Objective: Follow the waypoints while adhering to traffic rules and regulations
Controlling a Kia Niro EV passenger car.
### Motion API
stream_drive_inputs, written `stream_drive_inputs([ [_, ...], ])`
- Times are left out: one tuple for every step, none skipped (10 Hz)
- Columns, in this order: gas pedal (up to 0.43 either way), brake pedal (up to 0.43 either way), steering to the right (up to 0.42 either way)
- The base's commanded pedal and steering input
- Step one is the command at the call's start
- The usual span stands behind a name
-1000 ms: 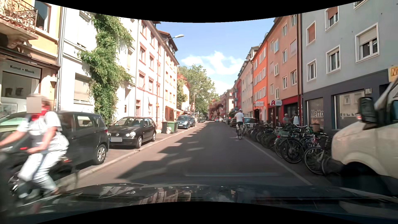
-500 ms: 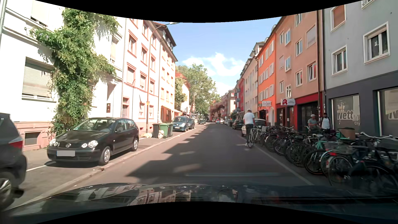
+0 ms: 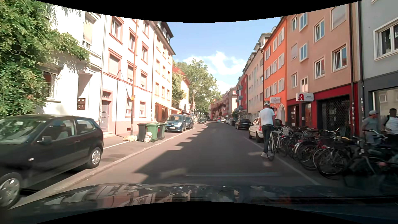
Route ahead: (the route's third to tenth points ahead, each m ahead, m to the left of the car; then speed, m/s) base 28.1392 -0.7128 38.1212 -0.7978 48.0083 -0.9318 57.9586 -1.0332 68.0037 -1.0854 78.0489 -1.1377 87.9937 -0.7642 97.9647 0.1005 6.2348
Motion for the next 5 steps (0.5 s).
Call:
stream_drive_inputs([
  [0.138, 0.0, -0.007],
  [0.138, 0.0, -0.007],
  [0.138, 0.0, -0.005],
  [0.138, 0.0, -0.001],
  [0.138, 0.0, 0.006],
])
